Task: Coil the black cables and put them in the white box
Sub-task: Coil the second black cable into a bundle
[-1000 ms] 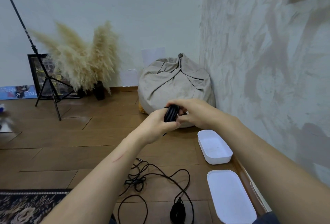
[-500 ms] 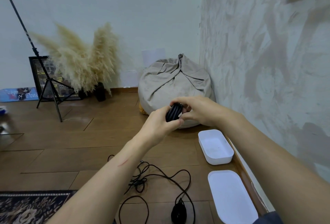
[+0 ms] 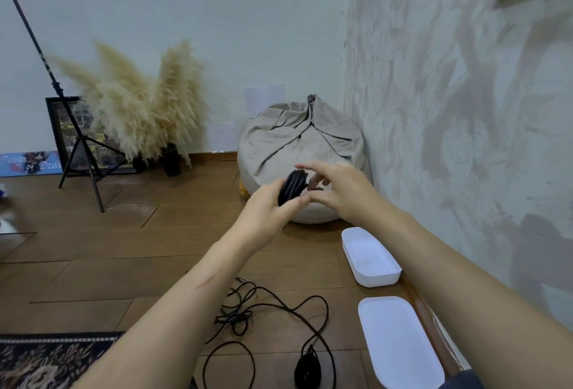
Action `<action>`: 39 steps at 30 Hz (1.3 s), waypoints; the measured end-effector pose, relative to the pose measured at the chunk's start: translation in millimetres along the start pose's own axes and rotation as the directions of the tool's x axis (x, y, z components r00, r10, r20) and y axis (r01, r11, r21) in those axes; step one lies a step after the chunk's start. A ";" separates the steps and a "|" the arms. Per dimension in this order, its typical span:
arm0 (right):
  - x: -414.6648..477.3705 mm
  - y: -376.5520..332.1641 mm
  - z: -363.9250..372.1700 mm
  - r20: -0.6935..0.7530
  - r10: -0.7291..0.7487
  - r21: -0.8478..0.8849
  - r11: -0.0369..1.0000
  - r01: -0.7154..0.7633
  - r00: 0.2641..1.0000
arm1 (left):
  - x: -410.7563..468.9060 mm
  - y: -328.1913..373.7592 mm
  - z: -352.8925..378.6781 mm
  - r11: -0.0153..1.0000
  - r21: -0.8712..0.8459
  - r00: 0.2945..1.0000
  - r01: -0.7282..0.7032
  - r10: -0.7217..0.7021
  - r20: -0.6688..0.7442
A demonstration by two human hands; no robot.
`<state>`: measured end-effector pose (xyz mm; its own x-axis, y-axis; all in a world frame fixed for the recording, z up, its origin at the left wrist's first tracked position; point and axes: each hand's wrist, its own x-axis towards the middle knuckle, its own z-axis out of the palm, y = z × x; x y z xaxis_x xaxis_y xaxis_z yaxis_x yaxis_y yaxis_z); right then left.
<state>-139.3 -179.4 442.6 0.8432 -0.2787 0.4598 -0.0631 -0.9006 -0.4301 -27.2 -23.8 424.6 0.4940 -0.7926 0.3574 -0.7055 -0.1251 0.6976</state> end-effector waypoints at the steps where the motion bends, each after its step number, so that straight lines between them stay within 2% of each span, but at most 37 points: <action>1: 0.1 -2.3 2.2 -0.042 0.022 0.039 0.999 -0.020 0.999 | -0.7 -0.2 -1.0 0.998 -0.053 0.999 0.032 -0.033 -0.008; 7: 1.6 -9.3 16.6 -0.192 0.053 0.044 0.998 -0.046 0.980 | -2.0 -0.4 -3.5 0.991 -0.106 0.991 0.081 -0.091 -0.096; 11: 1.2 -8.7 19.4 -0.133 0.097 0.111 0.990 -0.082 0.986 | -3.6 3.0 -2.1 0.991 -0.093 0.985 0.100 -0.112 -0.134; 15: 1.7 -5.8 25.7 -0.131 0.103 0.089 0.992 -0.091 0.986 | -3.0 0.6 -0.3 0.989 -0.082 0.980 0.123 -0.134 -0.144; 17: 1.0 -8.0 24.2 -0.121 0.096 0.041 0.995 -0.092 0.988 | -3.0 2.3 0.3 0.988 -0.090 0.980 0.125 -0.137 -0.143; 21: 0.8 -11.3 25.7 -0.080 0.017 -0.183 0.983 -0.031 0.997 | 0.2 2.2 2.3 0.990 -0.074 0.979 0.120 -0.131 -0.158; 22: 0.3 -12.3 28.5 -0.073 0.028 -0.158 0.987 -0.039 0.997 | 0.7 1.6 2.4 0.988 -0.094 0.977 0.119 -0.134 -0.164; 23: 0.4 -12.5 31.9 -0.075 0.067 -0.044 0.997 -0.070 0.995 | 1.4 1.1 2.6 0.986 -0.116 0.976 0.119 -0.138 -0.171; 24: 0.6 -14.2 33.6 -0.076 0.132 0.143 0.982 -0.120 0.988 | 2.1 0.3 2.6 0.984 -0.135 0.973 0.119 -0.143 -0.180; 26: -0.2 -22.0 37.0 -0.010 0.271 0.527 0.819 -0.225 0.963 | 3.2 -2.5 4.1 0.975 -0.181 0.968 0.126 -0.161 -0.193; 28: -0.3 -26.2 42.2 0.092 0.346 0.707 0.638 -0.306 0.934 | 3.5 -2.5 5.9 0.959 -0.252 0.960 0.129 -0.185 -0.212; 30: 2.5 -29.1 44.7 0.130 0.383 0.747 0.568 -0.344 0.914 | 4.2 -2.9 7.9 0.961 -0.246 0.951 0.129 -0.190 -0.243; 33: 6.8 -36.0 43.9 0.209 0.364 0.818 0.444 -0.366 0.908 | 6.6 -5.3 10.2 0.970 -0.206 0.947 0.131 -0.184 -0.264; 36: 7.1 -38.8 37.3 0.290 0.347 0.854 0.328 -0.405 0.892 | 9.4 -9.4 10.2 0.970 -0.202 0.957 0.134 -0.180 -0.228; 39: 9.9 -33.9 34.3 0.360 0.325 0.848 0.278 -0.452 0.874 | 10.8 -13.5 9.7 0.976 -0.192 0.975 0.101 -0.135 -0.176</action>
<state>-110.5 -140.2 435.1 0.9088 -0.4168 -0.0173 0.0539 0.1585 -0.9859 -17.3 -36.4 413.0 0.6663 -0.6511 0.3635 -0.5414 -0.0871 0.8362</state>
